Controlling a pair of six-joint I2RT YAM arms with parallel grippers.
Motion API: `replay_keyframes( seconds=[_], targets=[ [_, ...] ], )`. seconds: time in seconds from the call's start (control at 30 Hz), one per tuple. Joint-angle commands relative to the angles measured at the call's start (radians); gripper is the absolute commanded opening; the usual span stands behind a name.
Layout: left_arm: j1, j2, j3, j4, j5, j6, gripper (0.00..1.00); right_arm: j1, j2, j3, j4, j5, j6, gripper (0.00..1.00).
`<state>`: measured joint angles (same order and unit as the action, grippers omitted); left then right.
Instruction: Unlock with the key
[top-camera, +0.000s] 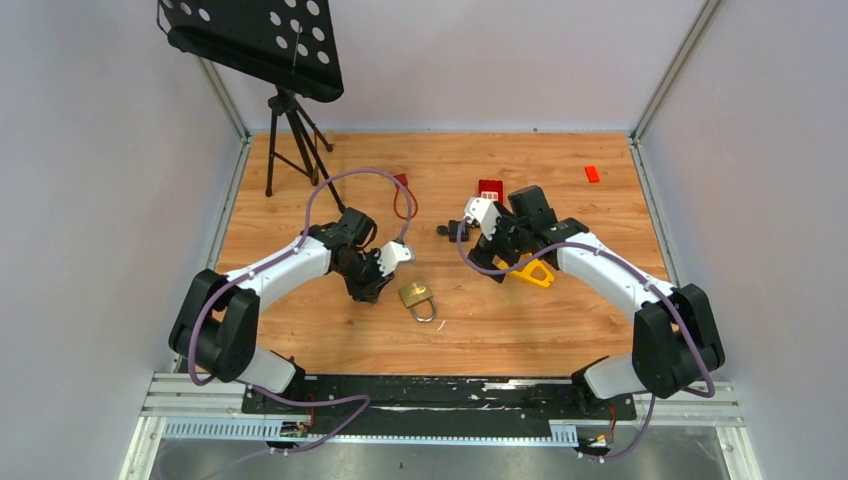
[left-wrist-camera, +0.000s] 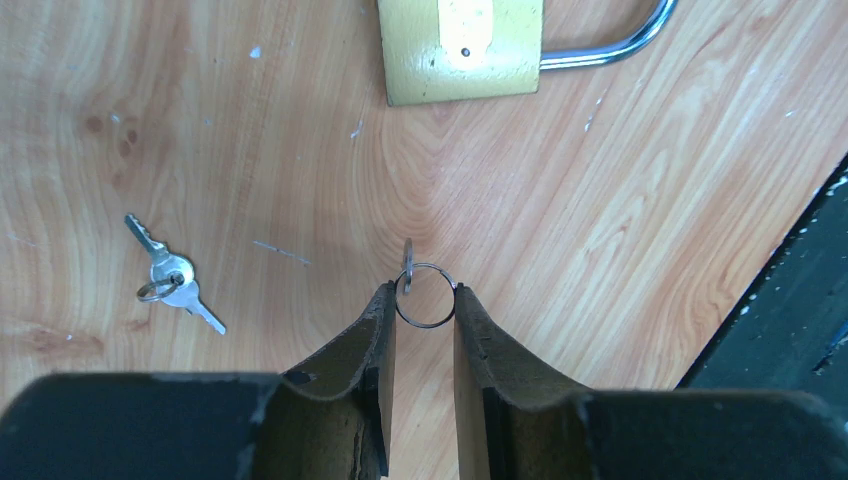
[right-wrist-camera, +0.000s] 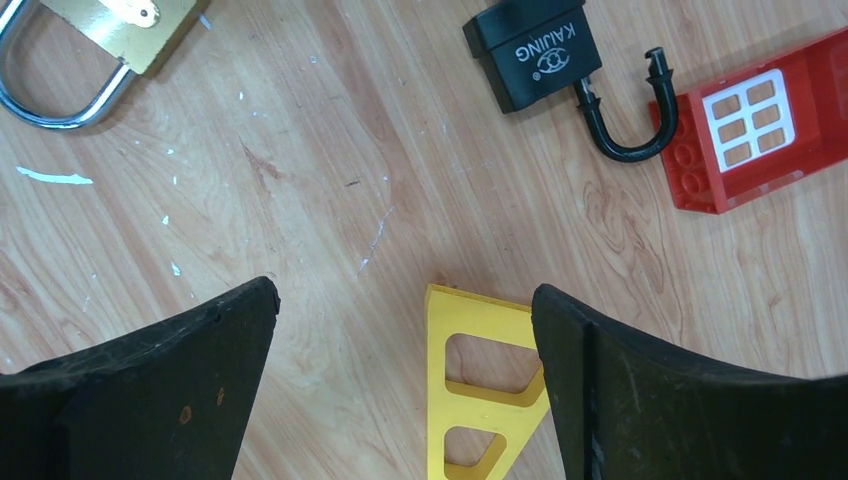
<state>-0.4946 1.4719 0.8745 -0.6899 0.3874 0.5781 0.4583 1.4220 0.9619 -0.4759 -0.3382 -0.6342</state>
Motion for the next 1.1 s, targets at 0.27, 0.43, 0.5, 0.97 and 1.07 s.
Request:
replay_keyframes(
  seconds=[0.27, 0.43, 0.5, 0.97, 1.07],
  targets=[
    [0.001, -0.089, 0.210, -0.111, 0.172, -0.070, 0.16, 0.023, -0.060, 0.105, 0.019, -0.385, 0.084, 1.00],
    [0.001, -0.075, 0.361, -0.183, 0.293, -0.115, 0.20, 0.030, -0.046, 0.150, 0.144, -0.535, 0.187, 0.99],
    [0.001, -0.059, 0.414, -0.200, 0.338, -0.132, 0.20, 0.038, -0.027, 0.161, 0.205, -0.579, 0.245, 0.98],
    [-0.001, -0.015, 0.582, -0.270, 0.552, -0.190, 0.23, 0.091, 0.119, 0.284, 0.264, -0.718, 0.335, 0.94],
    [-0.001, -0.031, 0.579, -0.262, 0.564, -0.200, 0.23, 0.114, 0.138, 0.288, 0.266, -0.725, 0.333, 0.91]
  ],
)
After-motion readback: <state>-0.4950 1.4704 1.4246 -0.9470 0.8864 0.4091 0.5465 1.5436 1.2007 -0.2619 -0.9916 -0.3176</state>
